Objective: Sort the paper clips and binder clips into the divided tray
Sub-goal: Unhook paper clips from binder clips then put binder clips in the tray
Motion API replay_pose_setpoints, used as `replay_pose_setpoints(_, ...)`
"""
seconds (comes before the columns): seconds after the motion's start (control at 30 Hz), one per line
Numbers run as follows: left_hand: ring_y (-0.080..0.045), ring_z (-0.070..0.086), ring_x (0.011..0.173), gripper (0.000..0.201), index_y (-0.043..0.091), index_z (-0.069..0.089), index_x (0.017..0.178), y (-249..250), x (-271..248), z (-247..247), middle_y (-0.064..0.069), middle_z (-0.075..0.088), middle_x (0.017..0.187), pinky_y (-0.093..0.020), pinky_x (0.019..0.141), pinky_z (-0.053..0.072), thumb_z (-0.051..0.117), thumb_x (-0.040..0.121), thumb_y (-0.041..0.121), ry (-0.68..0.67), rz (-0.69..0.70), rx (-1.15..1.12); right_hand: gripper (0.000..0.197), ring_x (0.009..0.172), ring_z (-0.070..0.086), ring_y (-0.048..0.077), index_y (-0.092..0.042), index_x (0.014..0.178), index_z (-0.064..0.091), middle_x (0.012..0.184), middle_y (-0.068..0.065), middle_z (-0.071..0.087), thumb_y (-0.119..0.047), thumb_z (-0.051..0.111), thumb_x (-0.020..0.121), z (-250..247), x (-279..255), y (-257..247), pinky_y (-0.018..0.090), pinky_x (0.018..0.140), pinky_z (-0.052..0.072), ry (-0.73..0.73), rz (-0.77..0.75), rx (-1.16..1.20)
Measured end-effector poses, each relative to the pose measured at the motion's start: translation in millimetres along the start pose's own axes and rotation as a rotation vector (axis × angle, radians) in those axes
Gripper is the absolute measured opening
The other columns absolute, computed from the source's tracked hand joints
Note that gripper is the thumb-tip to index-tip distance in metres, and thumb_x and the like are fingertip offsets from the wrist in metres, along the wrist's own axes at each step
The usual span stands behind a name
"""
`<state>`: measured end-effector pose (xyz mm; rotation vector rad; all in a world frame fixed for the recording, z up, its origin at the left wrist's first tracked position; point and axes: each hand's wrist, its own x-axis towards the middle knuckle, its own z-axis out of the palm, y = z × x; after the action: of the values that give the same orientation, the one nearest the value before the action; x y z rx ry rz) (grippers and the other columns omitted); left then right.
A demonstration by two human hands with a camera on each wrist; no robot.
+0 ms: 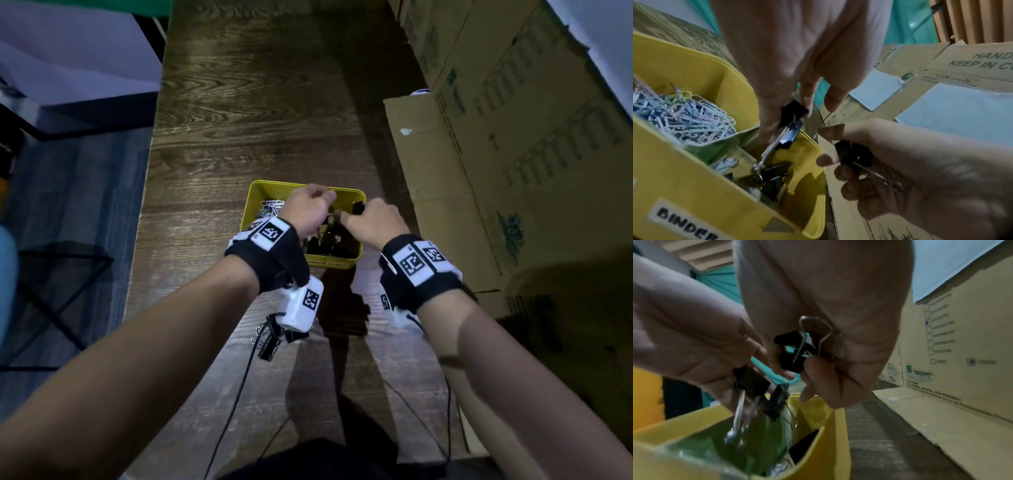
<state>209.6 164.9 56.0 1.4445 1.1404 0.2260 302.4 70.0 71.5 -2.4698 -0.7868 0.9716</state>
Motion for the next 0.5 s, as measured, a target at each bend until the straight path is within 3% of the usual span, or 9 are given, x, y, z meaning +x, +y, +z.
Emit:
replay_pose_setpoints(0.07,-0.021,0.061,0.095,0.029,0.018,0.06,0.113,1,1,1,-0.009,0.064,0.11,-0.041,0.088,0.05,0.052,0.089,0.031,-0.016,0.014,0.041,0.045,0.09,0.06,0.027,-0.014,0.098,0.061,0.098,0.008,0.062,-0.054,0.058,0.079,-1,7,-5,0.032,0.076,0.049,0.015,0.021,0.083)
replay_pose_setpoints(0.13,-0.018,0.055,0.081,0.027,0.016,0.059,0.115,3,-3,0,-0.009,0.061,0.1,-0.033,0.075,0.047,0.048,0.092,0.026,-0.016,0.033,0.035,0.039,0.096,0.063,0.027,-0.019,0.096,0.061,0.104,0.007,0.065,-0.053,0.059,0.076,3,10,-10,0.037,0.084,0.053,0.015,-0.003,0.197)
replay_pose_setpoints(0.2,-0.018,0.054,0.079,0.021,0.016,0.061,0.108,3,-7,-4,-0.009,0.06,0.095,-0.033,0.071,0.044,0.047,0.093,0.021,0.007,0.062,-0.005,0.038,0.105,0.06,0.026,-0.023,0.105,0.056,0.116,0.006,0.062,-0.05,0.06,0.078,7,9,-17,0.037,0.091,0.051,0.0,-0.028,0.238)
replay_pose_setpoints(0.23,-0.019,0.054,0.078,0.018,0.016,0.06,0.104,1,-10,-8,-0.01,0.059,0.094,-0.035,0.07,0.044,0.046,0.094,0.019,0.014,0.064,-0.046,0.042,0.112,0.056,0.025,-0.022,0.114,0.054,0.122,0.005,0.059,-0.049,0.06,0.081,9,9,-19,0.032,0.094,0.046,-0.019,-0.041,0.218)
replay_pose_setpoints(0.27,-0.019,0.053,0.076,0.015,0.015,0.059,0.101,0,-14,-13,-0.012,0.058,0.092,-0.037,0.069,0.046,0.047,0.094,0.017,0.014,0.061,-0.088,0.048,0.117,0.053,0.024,-0.021,0.122,0.052,0.127,0.005,0.056,-0.048,0.059,0.083,10,8,-21,0.027,0.094,0.041,-0.038,-0.055,0.183)
replay_pose_setpoints(0.33,-0.018,0.053,0.074,0.01,0.012,0.059,0.096,-6,-22,-25,-0.01,0.056,0.086,-0.037,0.07,0.051,0.049,0.094,0.016,-0.006,0.058,-0.133,0.054,0.122,0.049,0.023,-0.02,0.131,0.049,0.133,0.004,0.052,-0.047,0.06,0.085,12,7,-20,0.027,0.094,0.037,-0.061,-0.094,0.131)
replay_pose_setpoints(0.4,-0.014,0.056,0.072,0.009,0.011,0.06,0.091,-15,-31,-39,-0.004,0.058,0.08,-0.03,0.065,0.053,0.054,0.092,0.017,-0.014,0.082,-0.067,0.049,0.119,0.052,0.022,-0.023,0.128,0.053,0.131,0.005,0.055,-0.043,0.062,0.085,14,1,-18,0.027,0.095,0.038,-0.032,-0.148,0.103)
replay_pose_setpoints(0.5,-0.011,0.053,0.053,0.01,0.005,0.062,0.085,-41,-45,-64,-0.003,0.057,0.064,-0.027,0.052,0.048,0.06,0.088,0.014,-0.011,0.12,0.066,0.025,0.098,0.063,0.014,-0.019,0.108,0.067,0.108,0.001,0.067,-0.028,0.066,0.085,18,-18,-12,0.017,0.079,0.044,0.042,-0.319,0.184)
